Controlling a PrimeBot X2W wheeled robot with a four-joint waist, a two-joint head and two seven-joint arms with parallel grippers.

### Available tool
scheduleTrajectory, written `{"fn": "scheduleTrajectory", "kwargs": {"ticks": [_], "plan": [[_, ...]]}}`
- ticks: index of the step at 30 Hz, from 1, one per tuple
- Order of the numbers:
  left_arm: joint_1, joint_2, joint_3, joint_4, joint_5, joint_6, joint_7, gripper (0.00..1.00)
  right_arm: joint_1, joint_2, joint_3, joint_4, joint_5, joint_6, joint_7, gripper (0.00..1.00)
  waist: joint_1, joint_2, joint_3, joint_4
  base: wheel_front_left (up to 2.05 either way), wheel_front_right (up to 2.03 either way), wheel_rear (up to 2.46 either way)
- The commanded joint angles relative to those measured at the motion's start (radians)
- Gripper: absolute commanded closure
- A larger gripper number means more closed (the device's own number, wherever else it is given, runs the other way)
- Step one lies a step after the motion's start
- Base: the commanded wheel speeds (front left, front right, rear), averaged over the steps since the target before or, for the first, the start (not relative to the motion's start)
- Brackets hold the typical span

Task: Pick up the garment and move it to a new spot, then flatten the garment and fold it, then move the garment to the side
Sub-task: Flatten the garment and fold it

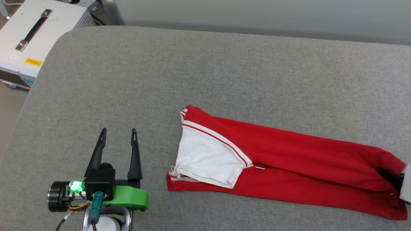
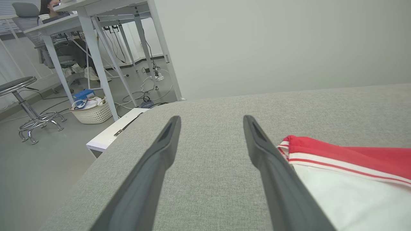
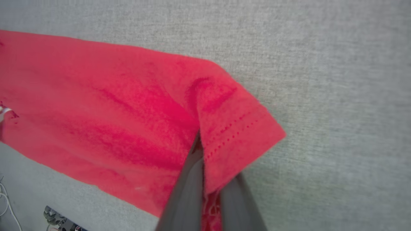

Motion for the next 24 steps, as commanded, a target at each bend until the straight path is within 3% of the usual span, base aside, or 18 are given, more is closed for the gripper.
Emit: {"fn": "scheduleTrajectory", "kwargs": {"ticks": [1,5,11,17,24], "plan": [[0.020,-0.010,0.007,0.004,0.011,-0.008,-0.006,0.00,0.013,-0.027,-0.015,0.025,-0.010,-0.001,-0.011,1.00,-0.0001,-0.0001,-0.016,-0.007,0.00,0.00,0.00],[0.031,-0.020,0.013,0.010,0.023,-0.023,-0.006,0.00,0.014,-0.072,-0.043,0.089,-0.053,-0.001,-0.027,1.00,-0.0001,-0.0001,-0.032,-0.014,0.00,0.00,0.00],[0.051,-0.026,0.020,0.020,0.038,-0.045,-0.006,0.00,0.011,-0.086,-0.068,0.108,-0.069,-0.001,-0.027,1.00,-0.0001,-0.0001,-0.057,-0.026,0.00,0.00,0.00],[0.068,-0.031,0.031,0.024,0.047,-0.056,-0.006,0.00,0.044,-0.084,-0.079,-0.018,-0.014,-0.001,0.017,1.00,-0.0001,-0.0001,-0.072,-0.033,0.00,0.00,0.00],[0.063,-0.045,0.033,0.026,0.057,-0.070,-0.006,0.00,0.052,-0.042,-0.066,-0.251,0.038,-0.001,0.081,1.00,-0.0001,-0.0001,-0.064,-0.032,0.00,0.00,0.00]]}}
